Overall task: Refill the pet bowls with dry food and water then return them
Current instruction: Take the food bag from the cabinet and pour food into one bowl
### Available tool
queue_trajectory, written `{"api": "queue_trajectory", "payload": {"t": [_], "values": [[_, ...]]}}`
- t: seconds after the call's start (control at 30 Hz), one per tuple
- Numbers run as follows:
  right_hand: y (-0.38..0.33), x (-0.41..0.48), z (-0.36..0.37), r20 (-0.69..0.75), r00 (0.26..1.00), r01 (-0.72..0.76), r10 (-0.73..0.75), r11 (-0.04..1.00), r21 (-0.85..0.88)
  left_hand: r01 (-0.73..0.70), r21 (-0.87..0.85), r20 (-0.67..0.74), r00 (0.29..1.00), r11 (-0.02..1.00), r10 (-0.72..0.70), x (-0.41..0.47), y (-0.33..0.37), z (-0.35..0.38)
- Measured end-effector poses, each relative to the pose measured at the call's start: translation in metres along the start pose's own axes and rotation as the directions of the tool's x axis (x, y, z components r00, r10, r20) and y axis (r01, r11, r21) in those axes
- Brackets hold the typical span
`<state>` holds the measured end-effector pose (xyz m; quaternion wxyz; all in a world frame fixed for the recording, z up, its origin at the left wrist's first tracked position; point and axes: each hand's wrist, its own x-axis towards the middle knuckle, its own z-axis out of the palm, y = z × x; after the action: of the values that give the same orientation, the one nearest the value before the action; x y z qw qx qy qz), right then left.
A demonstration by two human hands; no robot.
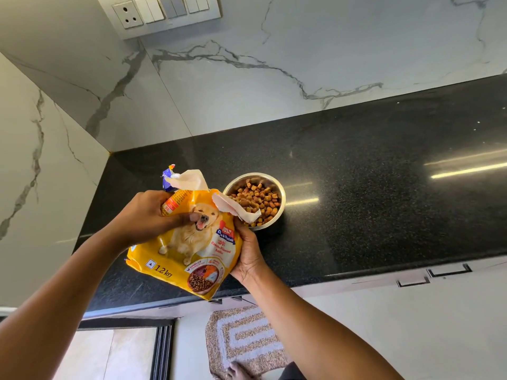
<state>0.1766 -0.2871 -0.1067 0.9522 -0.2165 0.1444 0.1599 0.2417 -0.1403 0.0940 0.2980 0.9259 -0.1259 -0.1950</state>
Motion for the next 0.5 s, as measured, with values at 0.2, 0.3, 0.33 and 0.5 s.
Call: {"api": "queue_trajectory", "payload": {"t": [0.2,0.3,0.33,0.5], "values": [[0.0,-0.005,0.003,-0.025,0.999,0.028,-0.029,0.998,-0.049,0.021,-0.015,0.013,1.0,1.0,-0.02,-0.002,-0.004,-0.001],[0.0,-0.008,0.007,-0.039,0.999,0.015,-0.017,0.998,-0.055,0.028,-0.017,0.013,1.0,0.999,-0.028,-0.003,-0.011,-0.001],[0.0,-0.009,0.008,-0.039,0.999,0.009,-0.011,0.998,-0.054,0.025,-0.018,0.012,1.0,1.0,-0.025,-0.004,-0.013,0.0],[0.0,-0.011,0.005,-0.018,1.0,0.013,-0.014,0.998,-0.058,0.007,-0.089,-0.035,0.999,0.996,-0.01,-0.015,-0.024,0.008]]}}
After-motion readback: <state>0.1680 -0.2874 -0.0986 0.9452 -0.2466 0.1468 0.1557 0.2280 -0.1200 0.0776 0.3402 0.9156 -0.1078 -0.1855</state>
